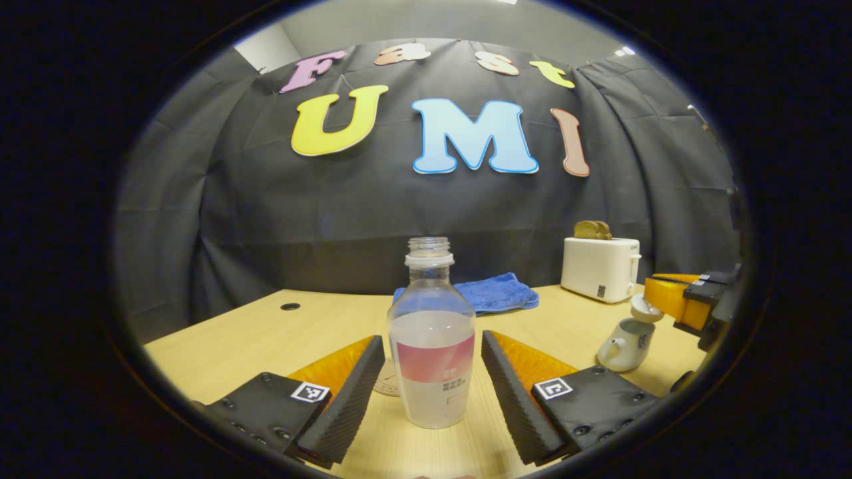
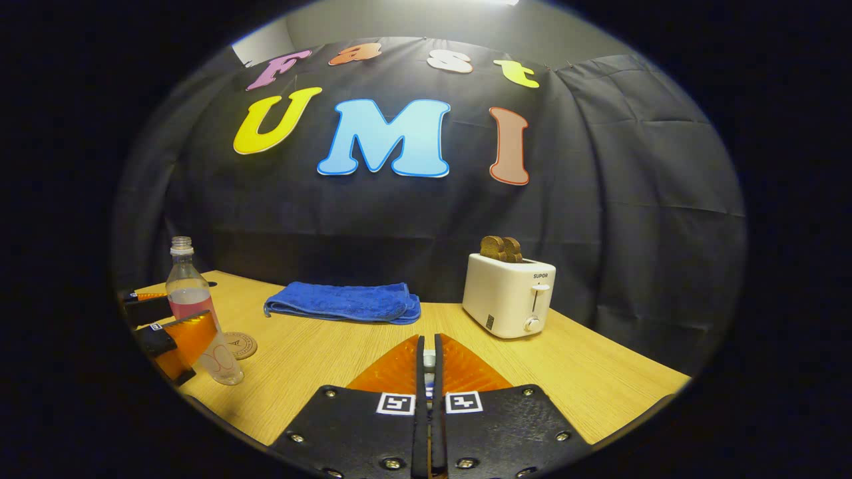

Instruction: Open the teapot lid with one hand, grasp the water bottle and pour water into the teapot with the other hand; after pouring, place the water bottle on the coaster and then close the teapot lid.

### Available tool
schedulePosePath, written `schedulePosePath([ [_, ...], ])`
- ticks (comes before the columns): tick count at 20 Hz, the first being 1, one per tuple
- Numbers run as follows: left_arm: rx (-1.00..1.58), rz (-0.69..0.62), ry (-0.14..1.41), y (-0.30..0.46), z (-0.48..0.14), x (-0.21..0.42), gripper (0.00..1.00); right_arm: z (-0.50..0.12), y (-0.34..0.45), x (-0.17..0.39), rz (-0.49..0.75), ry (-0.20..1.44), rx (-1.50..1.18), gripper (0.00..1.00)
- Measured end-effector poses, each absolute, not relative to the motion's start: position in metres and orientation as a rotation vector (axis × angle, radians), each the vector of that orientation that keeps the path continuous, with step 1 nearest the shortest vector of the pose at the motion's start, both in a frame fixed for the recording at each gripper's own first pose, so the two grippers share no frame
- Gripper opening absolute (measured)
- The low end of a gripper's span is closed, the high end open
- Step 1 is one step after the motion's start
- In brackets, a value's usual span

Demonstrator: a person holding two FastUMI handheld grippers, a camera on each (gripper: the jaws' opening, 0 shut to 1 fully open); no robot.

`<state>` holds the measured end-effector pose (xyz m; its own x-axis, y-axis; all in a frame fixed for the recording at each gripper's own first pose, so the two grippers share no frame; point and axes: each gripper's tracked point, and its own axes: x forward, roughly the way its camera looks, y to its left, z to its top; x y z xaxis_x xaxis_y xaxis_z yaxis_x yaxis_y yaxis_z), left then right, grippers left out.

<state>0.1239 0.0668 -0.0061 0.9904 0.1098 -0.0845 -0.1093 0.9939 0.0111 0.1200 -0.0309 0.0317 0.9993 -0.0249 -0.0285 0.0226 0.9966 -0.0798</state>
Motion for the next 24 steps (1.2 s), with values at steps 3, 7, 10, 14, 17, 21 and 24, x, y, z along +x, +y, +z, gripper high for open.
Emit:
schedulePosePath([
  [3,0.014,0.116,0.093,0.069,-0.012,0.133,1.00,0.033,-0.027,0.117,-0.001,0.027,-0.082,0.02],
  [7,0.018,0.120,0.108,0.072,-0.021,0.141,1.00,0.035,-0.027,0.104,0.010,0.028,-0.079,0.02],
  [10,0.044,0.117,0.091,0.070,-0.019,0.147,1.00,0.036,-0.026,0.089,0.021,0.031,-0.055,0.02],
  [14,0.061,0.119,0.084,0.069,-0.016,0.149,0.88,0.034,-0.028,0.070,0.027,0.031,-0.067,0.02],
  [17,0.068,0.116,0.089,0.067,-0.014,0.147,0.87,0.030,-0.031,0.054,0.034,0.042,-0.061,0.02],
  [21,0.143,0.089,0.070,0.055,0.000,0.145,0.85,0.021,-0.038,0.033,0.033,0.066,-0.038,0.02],
  [24,0.227,0.063,0.075,0.042,0.003,0.147,0.85,0.022,-0.044,0.018,0.022,0.054,-0.035,0.02],
])
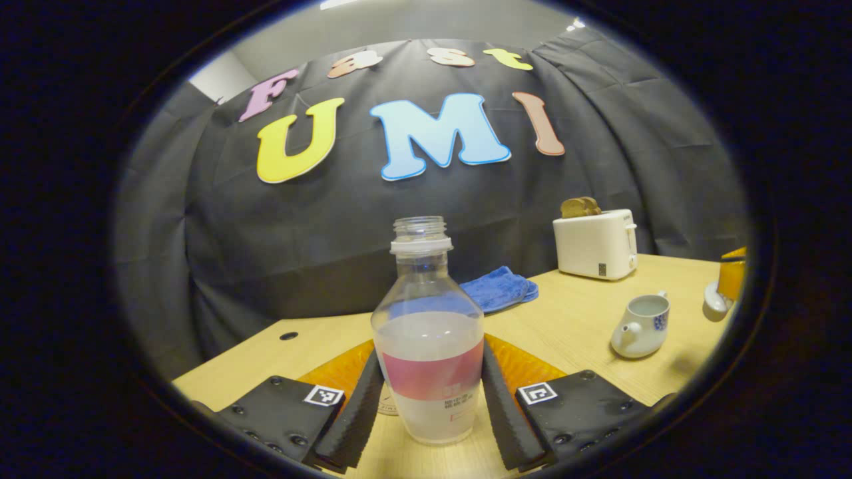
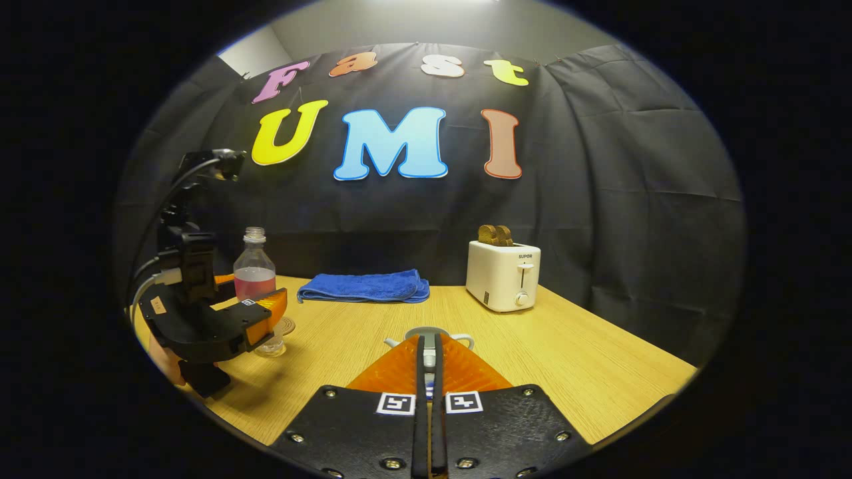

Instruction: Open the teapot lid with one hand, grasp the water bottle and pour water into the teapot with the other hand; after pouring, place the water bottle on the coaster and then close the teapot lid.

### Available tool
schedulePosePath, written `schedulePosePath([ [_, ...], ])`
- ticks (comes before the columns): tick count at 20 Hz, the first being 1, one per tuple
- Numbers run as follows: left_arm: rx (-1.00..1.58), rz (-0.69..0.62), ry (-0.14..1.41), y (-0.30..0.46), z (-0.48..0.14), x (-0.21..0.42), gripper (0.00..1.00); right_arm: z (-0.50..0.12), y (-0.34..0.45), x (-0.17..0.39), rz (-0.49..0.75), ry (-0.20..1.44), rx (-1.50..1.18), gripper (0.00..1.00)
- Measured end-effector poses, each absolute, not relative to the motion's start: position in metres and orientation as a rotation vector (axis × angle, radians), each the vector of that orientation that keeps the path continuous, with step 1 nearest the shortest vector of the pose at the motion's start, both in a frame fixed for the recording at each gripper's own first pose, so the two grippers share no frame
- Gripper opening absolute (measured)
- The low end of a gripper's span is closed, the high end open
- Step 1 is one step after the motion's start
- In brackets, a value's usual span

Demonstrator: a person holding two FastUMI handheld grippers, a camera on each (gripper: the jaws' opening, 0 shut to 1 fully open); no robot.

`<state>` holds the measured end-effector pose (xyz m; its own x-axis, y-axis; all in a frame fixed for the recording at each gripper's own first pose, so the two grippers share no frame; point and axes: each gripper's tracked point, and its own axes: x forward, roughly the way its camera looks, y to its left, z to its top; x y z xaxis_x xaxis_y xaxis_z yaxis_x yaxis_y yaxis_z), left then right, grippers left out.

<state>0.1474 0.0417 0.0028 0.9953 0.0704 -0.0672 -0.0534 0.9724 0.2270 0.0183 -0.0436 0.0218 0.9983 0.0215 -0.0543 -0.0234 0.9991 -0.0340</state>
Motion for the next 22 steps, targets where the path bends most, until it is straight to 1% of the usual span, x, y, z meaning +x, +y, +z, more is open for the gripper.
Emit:
schedulePosePath([
  [9,0.555,-0.011,0.116,0.002,0.000,0.160,0.85,0.011,-0.052,-0.032,0.029,0.033,-0.090,0.02],
  [19,0.920,-0.039,0.124,-0.029,0.001,0.173,0.85,-0.013,-0.059,-0.058,0.040,0.079,-0.061,0.02],
  [20,0.962,-0.044,0.126,-0.033,-0.001,0.173,0.80,-0.012,-0.062,-0.059,0.036,0.074,-0.056,0.02],
  [21,0.998,-0.052,0.127,-0.037,-0.002,0.173,0.85,-0.011,-0.064,-0.059,0.031,0.069,-0.055,0.02],
  [22,1.042,-0.070,0.133,-0.046,-0.005,0.177,0.85,-0.012,-0.065,-0.061,0.029,0.070,-0.054,0.02],
])
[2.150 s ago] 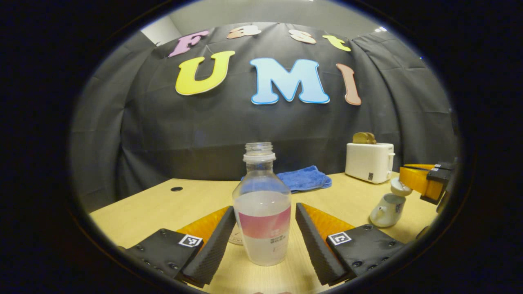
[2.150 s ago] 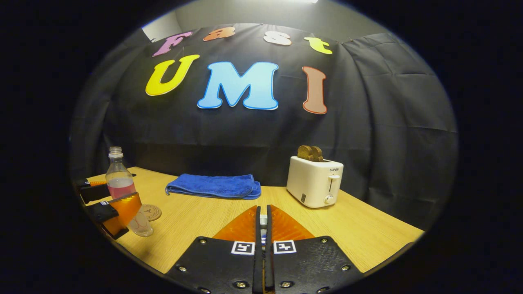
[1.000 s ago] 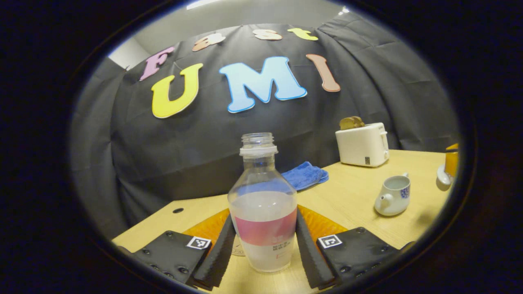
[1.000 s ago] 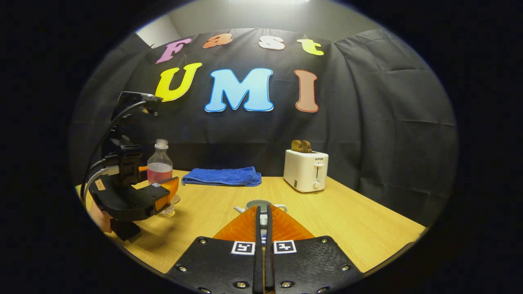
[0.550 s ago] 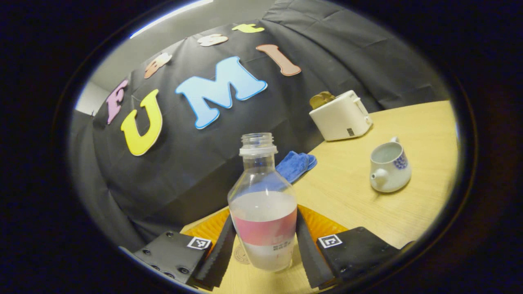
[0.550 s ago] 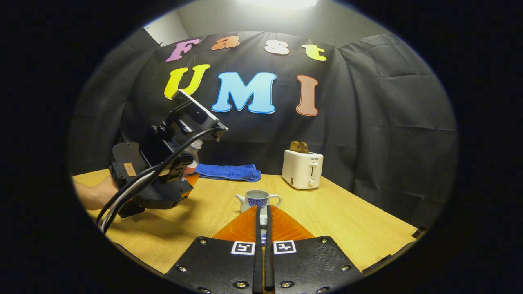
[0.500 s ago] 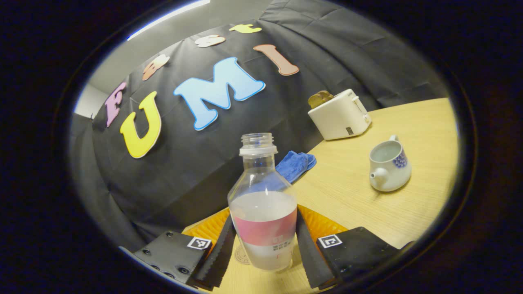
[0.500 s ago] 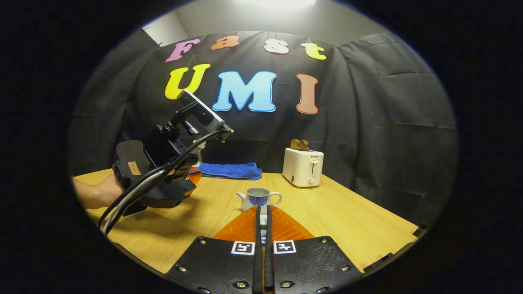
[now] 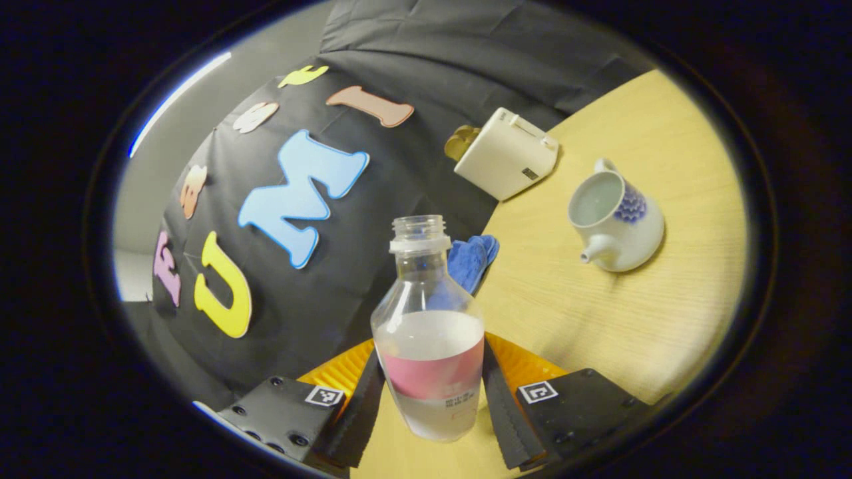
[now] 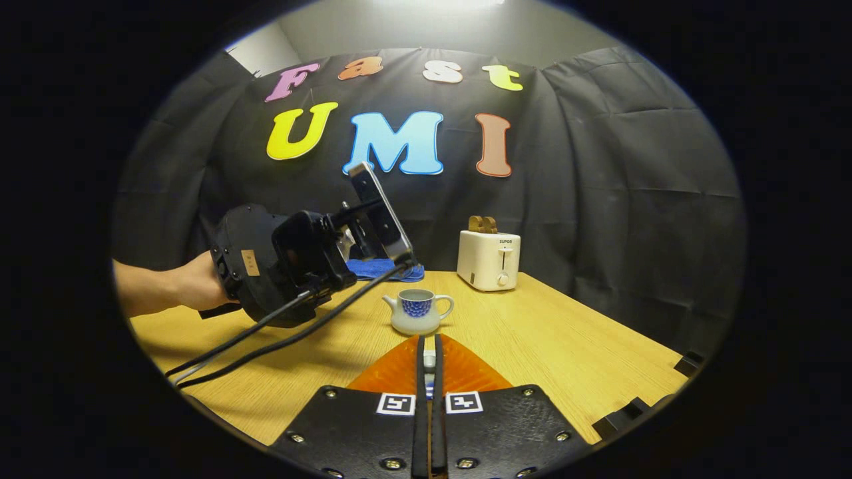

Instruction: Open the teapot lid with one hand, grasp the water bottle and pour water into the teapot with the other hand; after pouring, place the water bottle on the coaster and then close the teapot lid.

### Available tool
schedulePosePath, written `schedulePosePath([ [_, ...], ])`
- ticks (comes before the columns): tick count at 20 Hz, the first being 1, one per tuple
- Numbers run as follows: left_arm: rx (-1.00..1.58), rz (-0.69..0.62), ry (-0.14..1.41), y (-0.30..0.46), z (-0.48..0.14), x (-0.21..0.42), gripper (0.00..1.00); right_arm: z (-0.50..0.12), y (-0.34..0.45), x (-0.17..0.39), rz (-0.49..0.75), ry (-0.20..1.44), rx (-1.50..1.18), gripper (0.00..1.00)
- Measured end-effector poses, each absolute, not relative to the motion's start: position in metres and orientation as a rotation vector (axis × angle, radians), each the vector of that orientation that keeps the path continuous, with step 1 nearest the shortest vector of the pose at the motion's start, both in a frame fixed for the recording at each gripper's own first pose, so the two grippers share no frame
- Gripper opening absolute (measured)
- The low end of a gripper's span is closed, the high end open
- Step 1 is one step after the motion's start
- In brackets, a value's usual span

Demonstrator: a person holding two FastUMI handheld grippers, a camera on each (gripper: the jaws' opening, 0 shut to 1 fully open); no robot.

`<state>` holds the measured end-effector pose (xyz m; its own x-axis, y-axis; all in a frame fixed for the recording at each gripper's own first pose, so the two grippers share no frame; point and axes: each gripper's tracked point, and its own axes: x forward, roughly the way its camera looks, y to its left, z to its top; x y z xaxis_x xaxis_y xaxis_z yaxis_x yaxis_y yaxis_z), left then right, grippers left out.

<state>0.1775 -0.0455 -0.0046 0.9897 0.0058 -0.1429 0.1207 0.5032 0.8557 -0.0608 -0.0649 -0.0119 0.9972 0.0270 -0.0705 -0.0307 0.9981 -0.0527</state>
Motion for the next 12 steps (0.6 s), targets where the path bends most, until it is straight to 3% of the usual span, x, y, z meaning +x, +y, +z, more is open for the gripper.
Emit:
schedulePosePath([
  [12,1.402,-0.152,0.147,-0.078,-0.013,0.194,0.86,-0.012,-0.068,-0.068,0.035,0.060,-0.020,0.02],
])
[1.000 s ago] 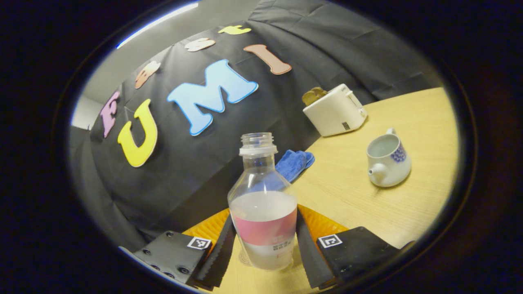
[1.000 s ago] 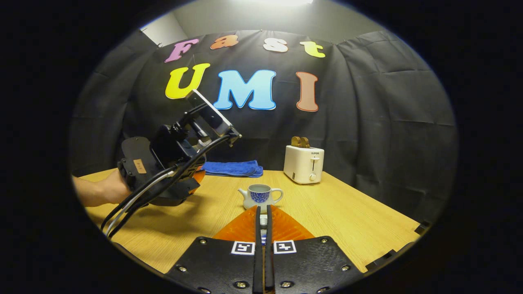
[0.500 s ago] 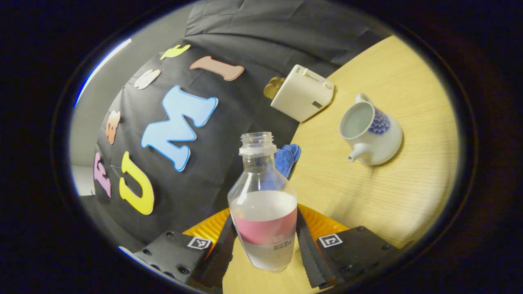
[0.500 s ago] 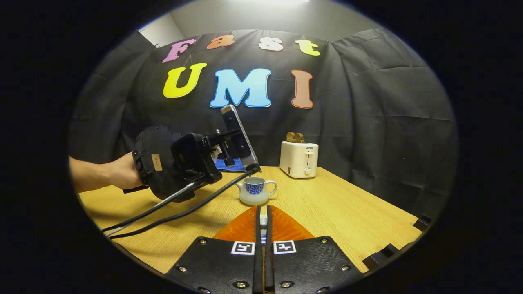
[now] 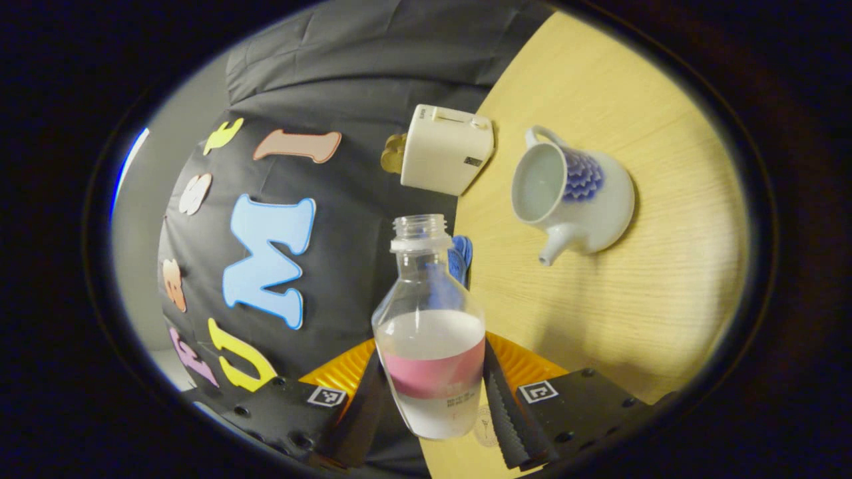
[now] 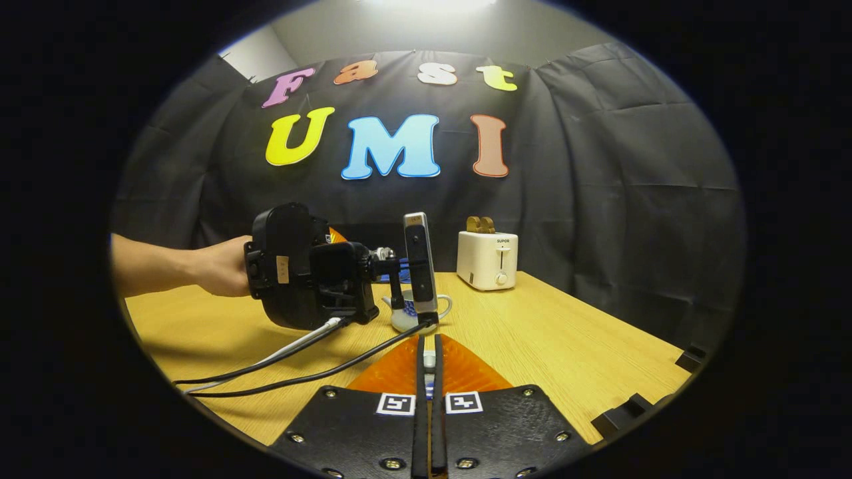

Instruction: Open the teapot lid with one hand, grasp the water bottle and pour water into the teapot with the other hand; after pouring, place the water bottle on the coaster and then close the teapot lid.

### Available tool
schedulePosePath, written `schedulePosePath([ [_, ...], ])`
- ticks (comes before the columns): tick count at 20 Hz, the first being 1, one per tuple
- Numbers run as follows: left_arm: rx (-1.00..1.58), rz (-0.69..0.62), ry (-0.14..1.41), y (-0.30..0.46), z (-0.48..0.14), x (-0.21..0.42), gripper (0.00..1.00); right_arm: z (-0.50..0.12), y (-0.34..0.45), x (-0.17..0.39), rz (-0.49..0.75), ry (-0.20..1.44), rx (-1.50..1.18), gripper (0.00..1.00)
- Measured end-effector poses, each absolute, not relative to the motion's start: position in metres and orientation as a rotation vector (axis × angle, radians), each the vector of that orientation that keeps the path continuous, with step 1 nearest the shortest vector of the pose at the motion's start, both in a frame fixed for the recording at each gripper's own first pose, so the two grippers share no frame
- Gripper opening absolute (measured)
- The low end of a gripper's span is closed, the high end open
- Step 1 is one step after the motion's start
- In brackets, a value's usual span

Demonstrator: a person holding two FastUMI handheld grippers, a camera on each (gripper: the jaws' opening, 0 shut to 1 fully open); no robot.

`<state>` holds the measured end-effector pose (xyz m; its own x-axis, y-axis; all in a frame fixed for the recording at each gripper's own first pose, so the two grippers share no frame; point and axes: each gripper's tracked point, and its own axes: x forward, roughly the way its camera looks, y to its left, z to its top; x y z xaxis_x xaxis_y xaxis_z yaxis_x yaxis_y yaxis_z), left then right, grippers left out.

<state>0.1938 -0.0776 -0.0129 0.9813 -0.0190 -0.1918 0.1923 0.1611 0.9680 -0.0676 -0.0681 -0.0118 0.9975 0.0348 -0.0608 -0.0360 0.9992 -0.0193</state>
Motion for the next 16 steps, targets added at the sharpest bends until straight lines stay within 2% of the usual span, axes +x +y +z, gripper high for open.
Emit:
schedulePosePath([
  [16,1.703,-0.245,0.177,-0.096,-0.012,0.198,0.86,-0.013,-0.072,-0.061,0.028,0.073,-0.004,0.02],
])
